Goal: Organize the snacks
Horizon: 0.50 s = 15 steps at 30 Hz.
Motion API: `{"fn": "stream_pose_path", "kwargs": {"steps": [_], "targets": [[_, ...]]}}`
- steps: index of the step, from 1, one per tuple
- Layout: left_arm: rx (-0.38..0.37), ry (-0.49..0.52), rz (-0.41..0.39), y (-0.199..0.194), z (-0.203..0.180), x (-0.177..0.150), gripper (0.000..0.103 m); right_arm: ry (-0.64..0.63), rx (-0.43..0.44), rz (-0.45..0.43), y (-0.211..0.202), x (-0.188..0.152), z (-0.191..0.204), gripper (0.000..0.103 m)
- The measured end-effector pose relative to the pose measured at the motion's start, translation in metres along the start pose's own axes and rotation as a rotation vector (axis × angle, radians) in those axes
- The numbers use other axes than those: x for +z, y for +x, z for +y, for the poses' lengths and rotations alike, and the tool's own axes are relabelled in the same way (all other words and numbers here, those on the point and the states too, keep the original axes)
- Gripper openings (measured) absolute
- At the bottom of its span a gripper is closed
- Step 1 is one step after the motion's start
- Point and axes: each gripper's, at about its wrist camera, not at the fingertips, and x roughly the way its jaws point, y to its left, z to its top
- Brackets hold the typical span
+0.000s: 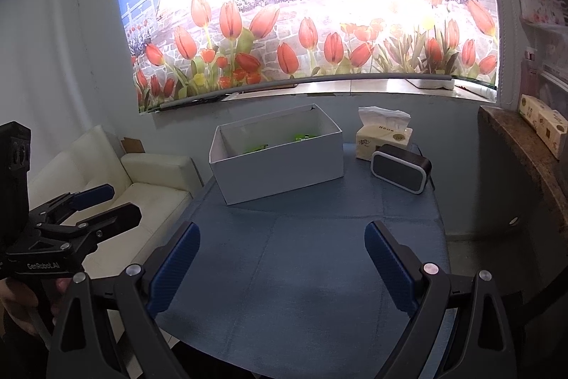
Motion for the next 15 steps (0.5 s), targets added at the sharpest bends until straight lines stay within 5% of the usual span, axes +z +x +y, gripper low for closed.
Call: {"fn": "stream_pose_path", "kwargs": {"steps": [15], "targets": [[-0.008, 0.004, -0.002, -0.0024, 0.0012, 0.0016, 0.103, 0.012, -0.003, -0.002, -0.0002, 0.0024, 0.0006, 0.097]]}}
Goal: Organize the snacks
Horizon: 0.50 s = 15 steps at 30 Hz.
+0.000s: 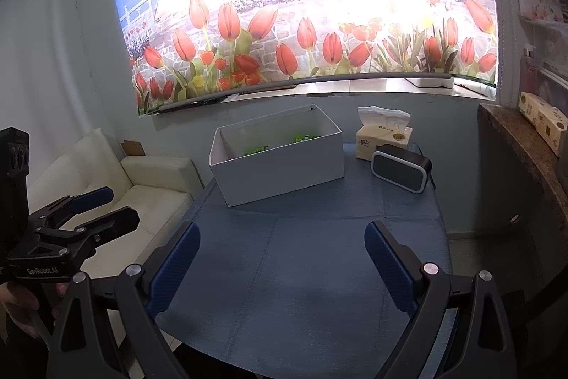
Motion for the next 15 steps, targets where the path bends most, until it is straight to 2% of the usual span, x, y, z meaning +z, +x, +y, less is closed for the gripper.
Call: {"fn": "stream_pose_path", "kwargs": {"steps": [15], "targets": [[-0.001, 0.017, 0.001, 0.0003, -0.0032, 0.0008, 0.103, -0.019, -0.006, -0.006, -0.0002, 0.0017, 0.0044, 0.097]]}}
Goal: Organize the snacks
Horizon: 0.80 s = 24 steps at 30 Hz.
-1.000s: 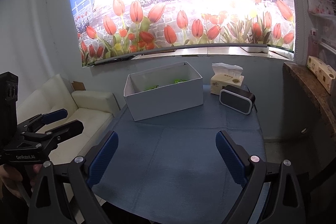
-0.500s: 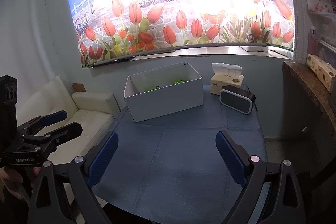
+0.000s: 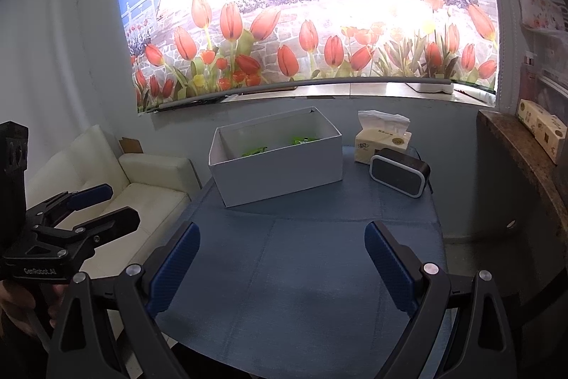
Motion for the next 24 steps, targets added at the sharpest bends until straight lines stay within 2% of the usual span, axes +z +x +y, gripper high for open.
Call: {"fn": "stream_pose_path", "kwargs": {"steps": [24], "targets": [[-0.022, 0.007, 0.003, -0.0022, 0.0040, 0.0015, 0.103, -0.011, -0.006, -0.002, -0.0034, 0.0005, 0.0028, 0.097]]}}
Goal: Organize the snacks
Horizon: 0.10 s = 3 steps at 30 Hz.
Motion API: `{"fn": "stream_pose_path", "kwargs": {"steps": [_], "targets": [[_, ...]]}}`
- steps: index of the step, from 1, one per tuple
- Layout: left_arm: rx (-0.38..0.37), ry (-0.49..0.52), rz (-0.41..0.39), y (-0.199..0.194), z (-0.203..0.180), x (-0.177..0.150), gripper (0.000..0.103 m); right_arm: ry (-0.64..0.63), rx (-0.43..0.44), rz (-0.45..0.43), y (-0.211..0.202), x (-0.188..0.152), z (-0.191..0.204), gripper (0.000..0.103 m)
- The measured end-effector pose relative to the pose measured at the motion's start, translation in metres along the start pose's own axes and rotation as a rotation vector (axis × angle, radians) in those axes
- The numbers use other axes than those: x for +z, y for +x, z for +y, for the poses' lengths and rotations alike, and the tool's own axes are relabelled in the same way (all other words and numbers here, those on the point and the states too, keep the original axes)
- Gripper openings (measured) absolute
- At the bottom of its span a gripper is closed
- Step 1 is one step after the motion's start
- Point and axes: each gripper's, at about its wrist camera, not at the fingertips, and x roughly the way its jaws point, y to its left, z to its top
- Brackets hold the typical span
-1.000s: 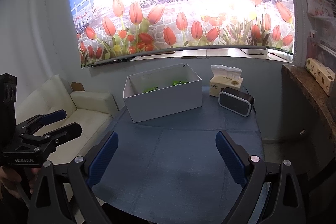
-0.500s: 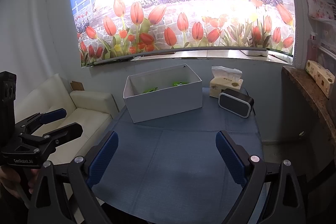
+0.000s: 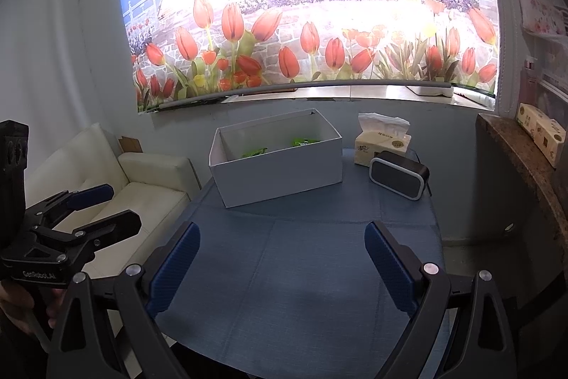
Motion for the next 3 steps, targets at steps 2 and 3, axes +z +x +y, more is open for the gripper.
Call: {"fn": "stream_pose_path", "kwargs": {"steps": [2, 3], "targets": [[-0.002, 0.001, -0.004, -0.0014, -0.0002, 0.0001, 0.103, 0.002, 0.004, 0.000, -0.0005, -0.0001, -0.0007, 0.097], [-0.001, 0.000, -0.007, -0.0026, -0.0005, 0.0000, 0.103, 0.004, 0.004, -0.001, -0.0001, 0.0001, -0.0012, 0.097]]}}
